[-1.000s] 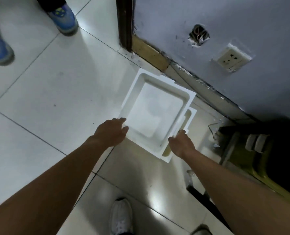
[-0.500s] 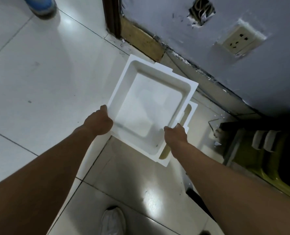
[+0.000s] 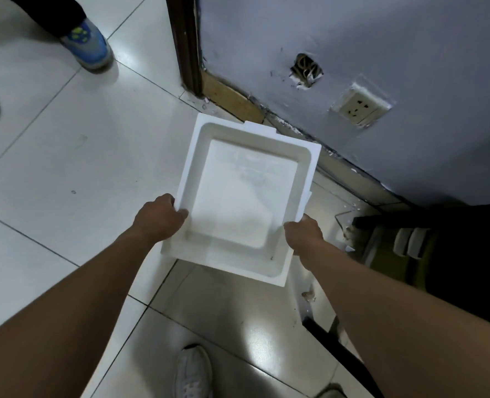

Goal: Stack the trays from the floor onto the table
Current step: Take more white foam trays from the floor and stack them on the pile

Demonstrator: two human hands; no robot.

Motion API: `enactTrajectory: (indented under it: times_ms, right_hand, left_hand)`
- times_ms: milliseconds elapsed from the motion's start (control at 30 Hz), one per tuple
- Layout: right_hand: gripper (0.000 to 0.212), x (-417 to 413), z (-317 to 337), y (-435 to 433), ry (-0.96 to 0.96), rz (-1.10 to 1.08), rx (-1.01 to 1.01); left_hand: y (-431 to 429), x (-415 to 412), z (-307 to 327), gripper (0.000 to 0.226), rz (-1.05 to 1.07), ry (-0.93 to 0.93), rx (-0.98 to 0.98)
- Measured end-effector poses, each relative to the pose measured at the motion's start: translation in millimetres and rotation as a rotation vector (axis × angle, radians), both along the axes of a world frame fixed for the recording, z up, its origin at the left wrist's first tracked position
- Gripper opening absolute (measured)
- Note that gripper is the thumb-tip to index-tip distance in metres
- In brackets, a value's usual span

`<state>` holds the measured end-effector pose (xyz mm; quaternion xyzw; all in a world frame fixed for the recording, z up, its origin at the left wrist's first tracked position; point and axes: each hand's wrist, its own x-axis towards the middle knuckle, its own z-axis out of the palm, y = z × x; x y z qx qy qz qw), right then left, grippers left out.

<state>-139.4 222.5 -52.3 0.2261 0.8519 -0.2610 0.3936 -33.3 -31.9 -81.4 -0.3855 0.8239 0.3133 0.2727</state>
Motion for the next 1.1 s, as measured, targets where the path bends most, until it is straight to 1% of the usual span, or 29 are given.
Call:
enactTrajectory:
  times_ms: [200, 367, 400, 467, 500, 567, 700, 767, 867, 1000, 1100]
  right_hand:
    - [0.047, -2.5, 75.6, -3.8, 0.022, 0.058, -0.044]
    - [0.042, 7.4, 157.4, 4.0, -0.014, 0.038, -0.122]
    - [0.043, 5.8, 188.9, 6.4, -0.024, 0.028, -0.156]
    - [0.05, 6.5, 195.0, 9.1, -0.031, 0.035, -0.202]
    - [0.051, 2.5, 210.9, 11.0, -0.018, 0.046, -0.218]
    - [0.045, 0.0, 266.1, 12.6, 0.011, 0.04, -0.243]
    - [0.032, -2.1, 344.2, 25.8, 0.067, 0.049, -0.282]
    - [0.024, 0.3, 380.0, 33.9, 0.09, 0.063, -0.32]
    - [0.03, 4.9, 429.5, 45.8, 0.141, 0.109, -0.351]
    - [0.038, 6.2, 497.9, 67.5, 0.192, 0.167, -0.393]
    - [0.031, 8.5, 548.9, 88.4, 0.233, 0.184, -0.409]
  left_hand:
    - [6.0, 11.0, 70.9, 0.038, -0.033, 0.009, -0.037]
    - [5.2, 14.9, 170.2, 0.035, 0.021, 0.063, 0.025]
    - [3.2, 12.3, 206.1, 0.033, 0.035, 0.088, 0.038]
    - [-0.4, 11.0, 229.6, 0.03, 0.056, 0.116, 0.04]
    - [-3.2, 6.7, 251.3, 0.03, 0.058, 0.129, 0.04]
    - [-2.0, 2.5, 301.5, 0.032, 0.052, 0.154, 0.044]
    - [12.2, 2.1, 382.2, 0.036, -0.031, 0.201, -0.012]
    - [20.9, 5.6, 417.7, 0.037, -0.026, 0.248, -0.03]
    - [32.8, 12.2, 461.1, 0.035, -0.028, 0.311, -0.087]
    - [53.8, 18.4, 511.0, 0.023, -0.031, 0.462, -0.242]
    - [78.6, 24.0, 554.1, 0.013, -0.014, 0.545, -0.28]
